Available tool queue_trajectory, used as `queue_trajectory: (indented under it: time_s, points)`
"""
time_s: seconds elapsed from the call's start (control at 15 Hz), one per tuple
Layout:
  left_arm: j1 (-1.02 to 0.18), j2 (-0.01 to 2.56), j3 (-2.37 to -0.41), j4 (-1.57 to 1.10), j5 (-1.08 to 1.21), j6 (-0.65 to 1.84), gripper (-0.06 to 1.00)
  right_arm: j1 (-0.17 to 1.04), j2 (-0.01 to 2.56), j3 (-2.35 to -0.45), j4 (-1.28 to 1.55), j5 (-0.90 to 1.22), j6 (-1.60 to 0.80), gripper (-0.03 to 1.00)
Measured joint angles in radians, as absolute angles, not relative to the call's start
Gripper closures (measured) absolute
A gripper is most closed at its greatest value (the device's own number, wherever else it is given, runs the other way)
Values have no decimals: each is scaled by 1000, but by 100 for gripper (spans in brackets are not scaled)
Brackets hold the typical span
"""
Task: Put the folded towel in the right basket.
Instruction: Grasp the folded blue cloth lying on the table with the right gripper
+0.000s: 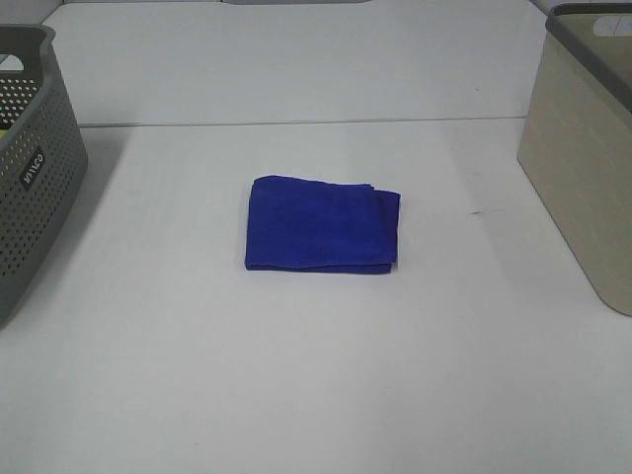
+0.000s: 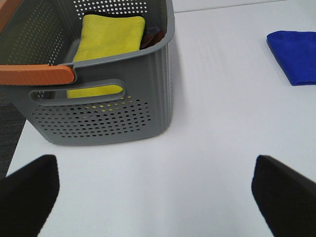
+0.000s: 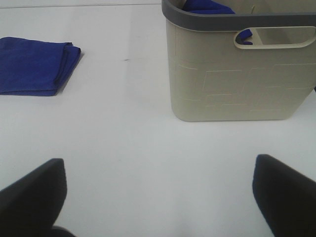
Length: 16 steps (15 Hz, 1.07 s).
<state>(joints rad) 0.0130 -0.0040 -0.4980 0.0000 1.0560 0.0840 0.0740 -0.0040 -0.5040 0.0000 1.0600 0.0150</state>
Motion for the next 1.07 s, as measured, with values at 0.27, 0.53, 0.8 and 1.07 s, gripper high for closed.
queue_trajectory:
  time_s: [0.27,0.53,0.8,1.07]
  points:
    - [13,-4,-498,0,1056,84,-4,74,-4,-504,0,1060,21,-1]
    - [13,-4,-498,0,1056,84,-4,74,-4,-504,-12,1060,37,-1]
    - [13,-4,-498,0,1056,84,-4,74,-4,-504,-18,1060,37,-1]
    - [13,-4,-498,0,1056,84,-4,74,-4,-504,-18,1060,37,-1]
